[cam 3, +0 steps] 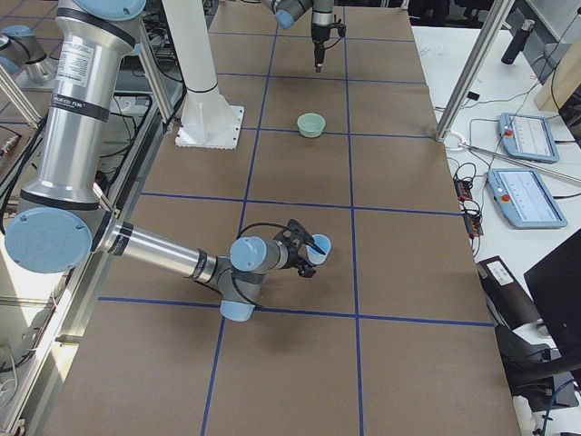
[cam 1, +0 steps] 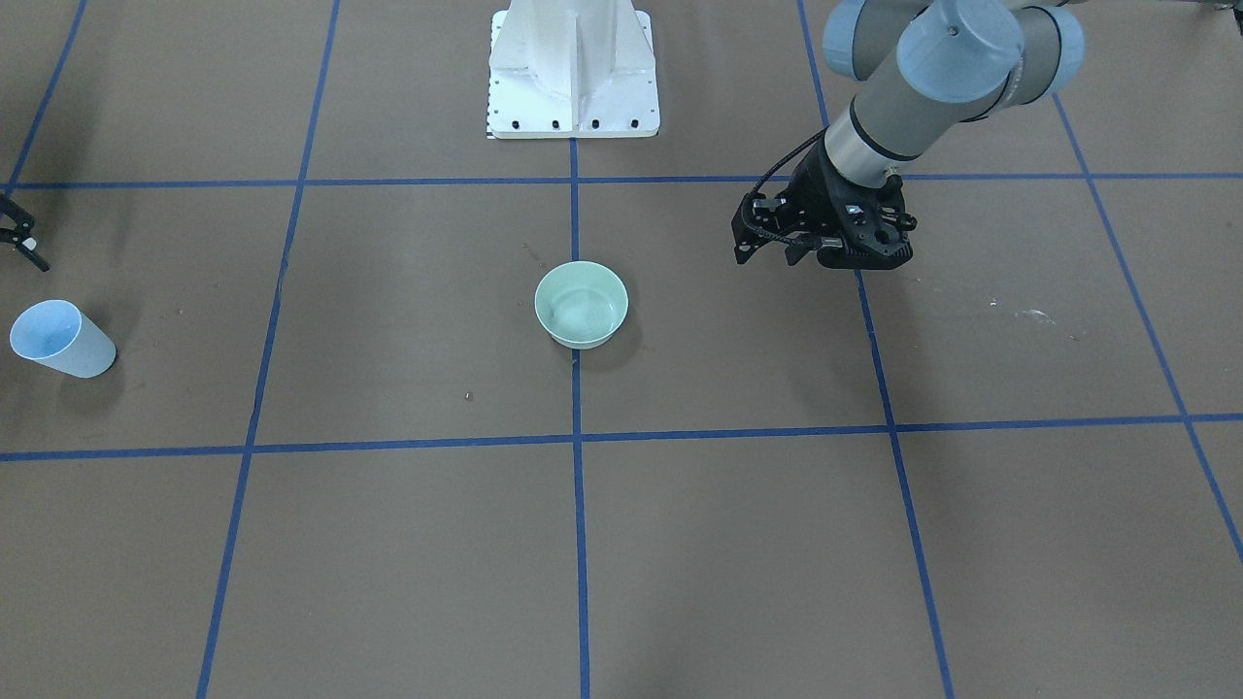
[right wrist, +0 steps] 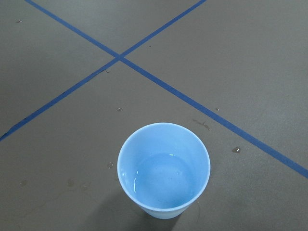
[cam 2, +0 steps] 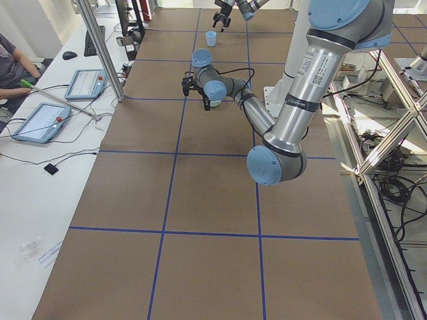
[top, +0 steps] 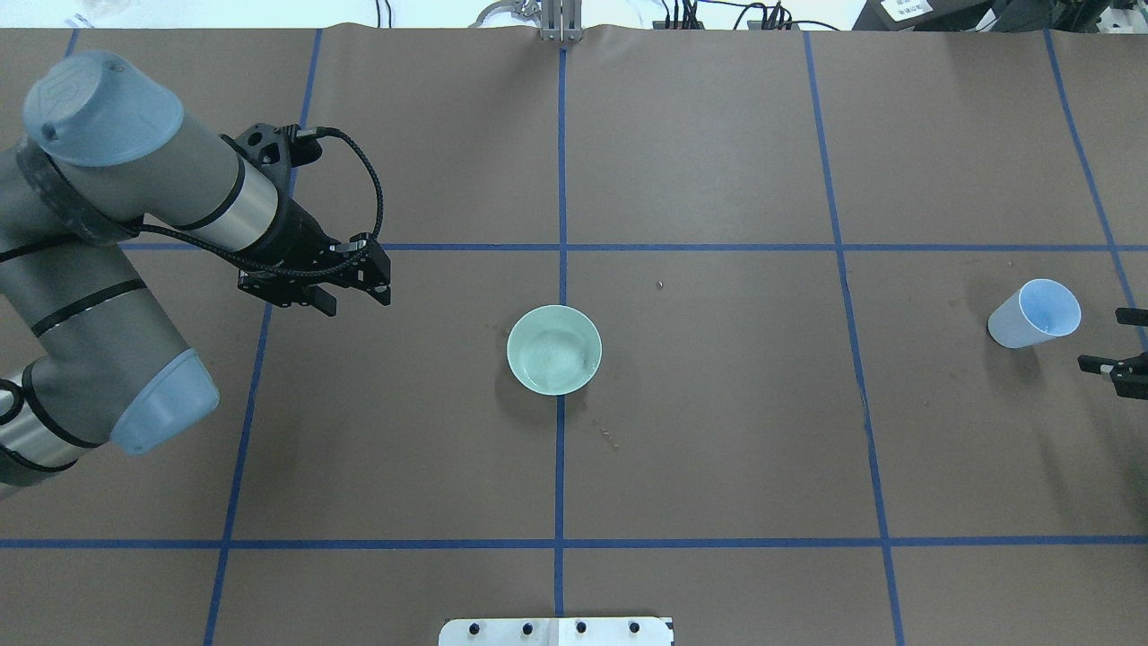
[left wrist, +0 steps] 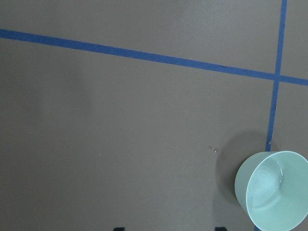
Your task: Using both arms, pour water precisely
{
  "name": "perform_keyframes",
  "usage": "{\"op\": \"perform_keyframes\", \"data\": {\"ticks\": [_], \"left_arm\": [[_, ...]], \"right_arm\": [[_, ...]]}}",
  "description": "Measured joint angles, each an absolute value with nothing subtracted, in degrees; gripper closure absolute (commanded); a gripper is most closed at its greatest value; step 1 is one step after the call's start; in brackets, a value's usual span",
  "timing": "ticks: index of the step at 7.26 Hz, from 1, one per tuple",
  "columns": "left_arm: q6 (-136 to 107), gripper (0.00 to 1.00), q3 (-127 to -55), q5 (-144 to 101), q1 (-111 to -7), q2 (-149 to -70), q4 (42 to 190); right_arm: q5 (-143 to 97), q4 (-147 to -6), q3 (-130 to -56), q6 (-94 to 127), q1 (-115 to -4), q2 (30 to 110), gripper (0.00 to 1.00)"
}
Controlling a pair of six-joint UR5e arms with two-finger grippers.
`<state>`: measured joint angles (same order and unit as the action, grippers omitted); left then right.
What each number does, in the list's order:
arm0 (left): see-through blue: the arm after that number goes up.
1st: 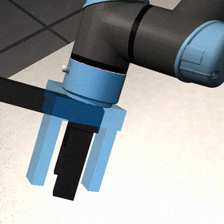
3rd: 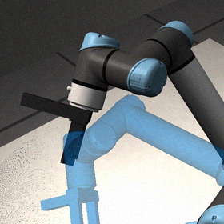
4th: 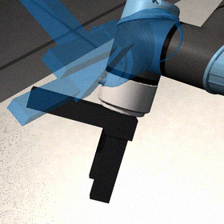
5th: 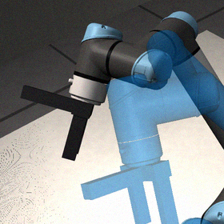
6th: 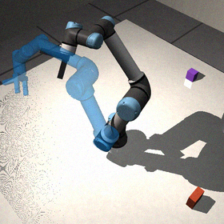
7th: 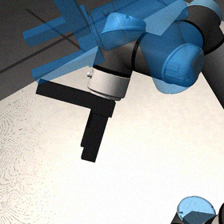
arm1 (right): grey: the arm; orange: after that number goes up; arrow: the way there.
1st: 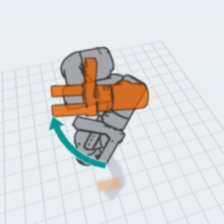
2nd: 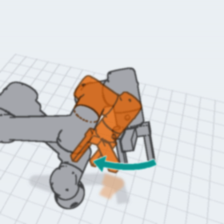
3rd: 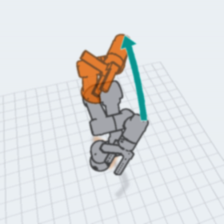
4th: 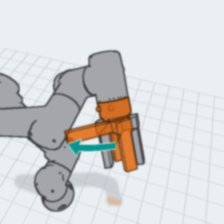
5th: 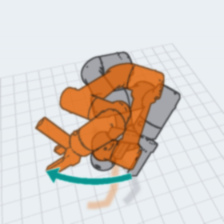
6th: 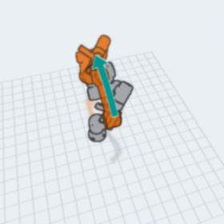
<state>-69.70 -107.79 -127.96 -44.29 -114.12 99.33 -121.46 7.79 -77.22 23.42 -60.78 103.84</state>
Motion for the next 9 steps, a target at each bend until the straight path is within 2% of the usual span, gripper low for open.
{"op": "perform_keyframes", "data": {"ticks": [9], "left_arm": [[-69.7, 0.29, -107.82, -127.88, -44.38, -114.08, 99.32]], "right_arm": [[-120.76, 8.21, -73.07, 27.23, -57.96, 99.03, 0.02]]}}
